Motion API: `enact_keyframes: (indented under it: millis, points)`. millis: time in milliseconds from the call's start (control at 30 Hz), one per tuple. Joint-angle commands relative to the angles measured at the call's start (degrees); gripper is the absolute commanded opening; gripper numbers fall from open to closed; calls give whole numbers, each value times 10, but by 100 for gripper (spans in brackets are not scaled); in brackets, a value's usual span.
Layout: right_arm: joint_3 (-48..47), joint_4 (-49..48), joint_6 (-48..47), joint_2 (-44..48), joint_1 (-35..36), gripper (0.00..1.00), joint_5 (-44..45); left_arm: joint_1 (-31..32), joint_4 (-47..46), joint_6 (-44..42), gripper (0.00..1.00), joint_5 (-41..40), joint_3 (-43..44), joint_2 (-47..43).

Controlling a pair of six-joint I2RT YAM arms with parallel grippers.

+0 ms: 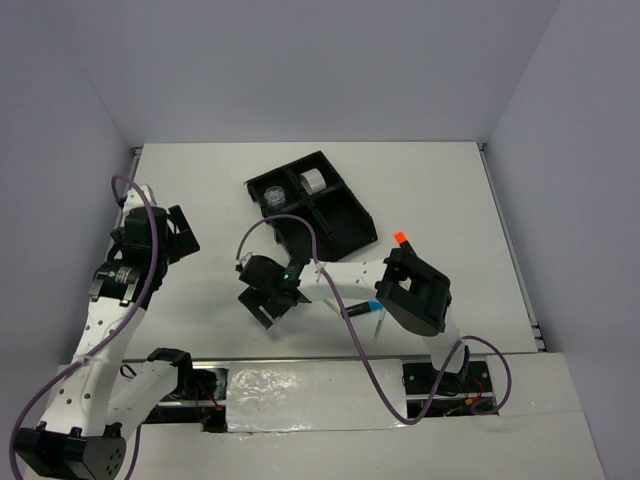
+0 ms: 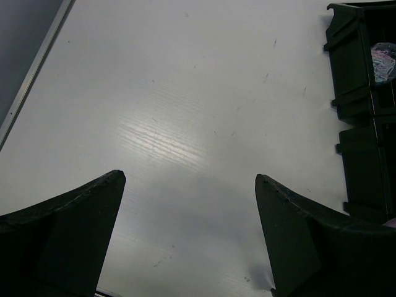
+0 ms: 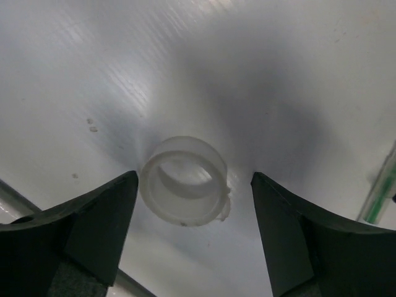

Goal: Sort the stationery into containers
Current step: Pick up the stationery from the center of the board, then place the stationery in the storage box.

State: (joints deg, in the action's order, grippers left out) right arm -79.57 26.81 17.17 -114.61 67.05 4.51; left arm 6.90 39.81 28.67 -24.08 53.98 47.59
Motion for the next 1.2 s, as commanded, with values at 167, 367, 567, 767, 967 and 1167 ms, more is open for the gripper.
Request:
enact_keyframes:
  millis: [167,367,567,767,967,1167]
  points:
    - [-25,-1,-6,1,9,52,35,-3,-16,-6,99,6,-4,0]
    - [-33,-30,-29,81,-13,44,23,-3,-15,-6,99,5,-4,0]
    - [-152,20,-66,58,-159,45,39,-3,-15,-5,99,3,-5,-2]
    - [-404,99,-101,-99,-265,46,48,-3,-15,-6,99,3,-4,0]
    - [-545,29,-138,-191,-342,48,33,-4,-18,-9,99,8,-5,0]
    - [-568,-49,-196,-230,-358,51,31,-4,-19,-12,99,16,-5,2]
